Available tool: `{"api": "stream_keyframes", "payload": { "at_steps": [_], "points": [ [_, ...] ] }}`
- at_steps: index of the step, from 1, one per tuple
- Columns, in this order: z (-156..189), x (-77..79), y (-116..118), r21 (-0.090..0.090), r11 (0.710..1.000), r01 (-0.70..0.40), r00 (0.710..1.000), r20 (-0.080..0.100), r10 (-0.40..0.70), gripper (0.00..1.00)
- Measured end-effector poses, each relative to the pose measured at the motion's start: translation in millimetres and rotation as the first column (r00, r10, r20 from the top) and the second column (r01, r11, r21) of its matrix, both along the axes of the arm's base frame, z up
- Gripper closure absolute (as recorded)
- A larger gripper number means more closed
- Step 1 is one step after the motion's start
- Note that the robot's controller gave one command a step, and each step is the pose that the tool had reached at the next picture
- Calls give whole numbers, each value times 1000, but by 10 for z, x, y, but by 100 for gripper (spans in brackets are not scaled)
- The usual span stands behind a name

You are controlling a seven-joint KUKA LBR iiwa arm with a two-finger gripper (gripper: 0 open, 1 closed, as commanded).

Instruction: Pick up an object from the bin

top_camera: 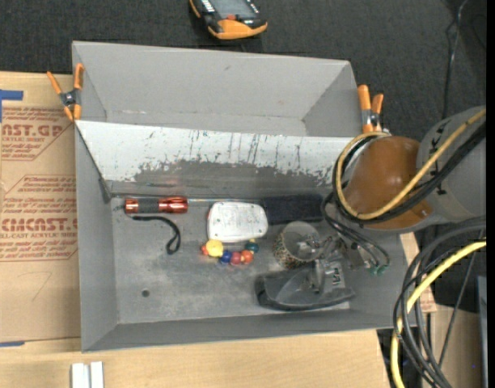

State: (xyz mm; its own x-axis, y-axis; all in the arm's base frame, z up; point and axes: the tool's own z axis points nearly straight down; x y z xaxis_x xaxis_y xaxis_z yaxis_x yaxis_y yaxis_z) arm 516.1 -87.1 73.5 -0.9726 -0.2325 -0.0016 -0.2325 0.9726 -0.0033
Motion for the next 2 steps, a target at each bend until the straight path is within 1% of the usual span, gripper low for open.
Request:
{"api": "stream_keyframes", "payload": {
  "at_steps": [1, 2],
  "points": [
    [0, 0, 0, 0, 1000, 0, 1000, 0, 0, 100],
    [11, 1, -2, 1, 1000, -24, 1000, 1, 24, 100]
  ]
}}
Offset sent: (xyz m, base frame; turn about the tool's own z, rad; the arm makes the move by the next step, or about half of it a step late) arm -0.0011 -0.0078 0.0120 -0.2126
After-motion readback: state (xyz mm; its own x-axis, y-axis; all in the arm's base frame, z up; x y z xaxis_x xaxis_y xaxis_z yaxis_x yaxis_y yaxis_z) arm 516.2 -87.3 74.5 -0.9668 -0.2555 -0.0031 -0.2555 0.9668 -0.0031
